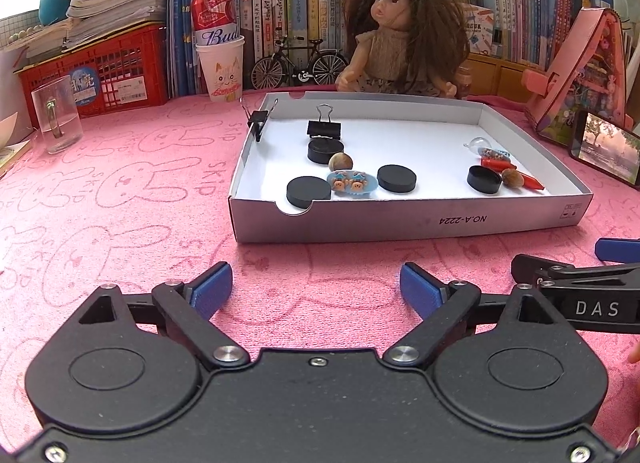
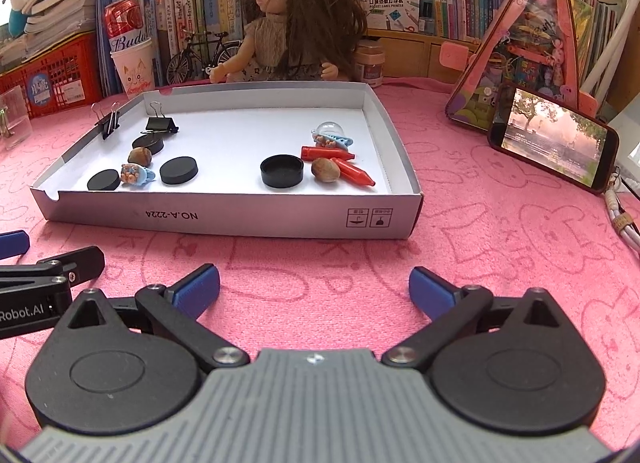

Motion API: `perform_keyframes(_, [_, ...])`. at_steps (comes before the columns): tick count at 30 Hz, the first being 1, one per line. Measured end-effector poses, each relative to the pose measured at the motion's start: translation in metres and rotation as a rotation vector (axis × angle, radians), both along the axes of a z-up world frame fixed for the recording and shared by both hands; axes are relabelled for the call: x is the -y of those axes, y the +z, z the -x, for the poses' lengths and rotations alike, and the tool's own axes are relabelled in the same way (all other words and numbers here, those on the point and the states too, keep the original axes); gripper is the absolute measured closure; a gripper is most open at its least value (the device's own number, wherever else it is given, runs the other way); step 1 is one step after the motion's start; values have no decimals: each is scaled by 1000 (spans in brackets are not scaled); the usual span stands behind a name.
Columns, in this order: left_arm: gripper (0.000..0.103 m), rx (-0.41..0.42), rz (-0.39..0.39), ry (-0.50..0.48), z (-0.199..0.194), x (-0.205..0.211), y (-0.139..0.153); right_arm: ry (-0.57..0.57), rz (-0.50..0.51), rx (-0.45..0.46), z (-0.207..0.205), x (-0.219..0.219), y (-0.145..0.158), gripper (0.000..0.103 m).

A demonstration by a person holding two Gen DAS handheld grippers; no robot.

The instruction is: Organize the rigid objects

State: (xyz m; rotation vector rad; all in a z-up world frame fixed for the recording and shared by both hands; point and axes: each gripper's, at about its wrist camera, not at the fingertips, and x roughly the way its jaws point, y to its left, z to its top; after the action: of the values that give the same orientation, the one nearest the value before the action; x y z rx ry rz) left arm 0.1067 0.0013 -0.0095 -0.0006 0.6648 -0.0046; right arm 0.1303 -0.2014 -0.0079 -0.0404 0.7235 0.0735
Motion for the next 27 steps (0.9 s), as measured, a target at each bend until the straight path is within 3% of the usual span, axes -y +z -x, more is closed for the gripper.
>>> perform_keyframes(6, [0, -15, 8, 2, -2, -1, -2, 0, 2, 0, 0, 0, 0, 0])
perform_keyframes(27, [0, -17, 3, 1, -3, 0, -2, 1, 2, 0, 0, 0, 0, 0])
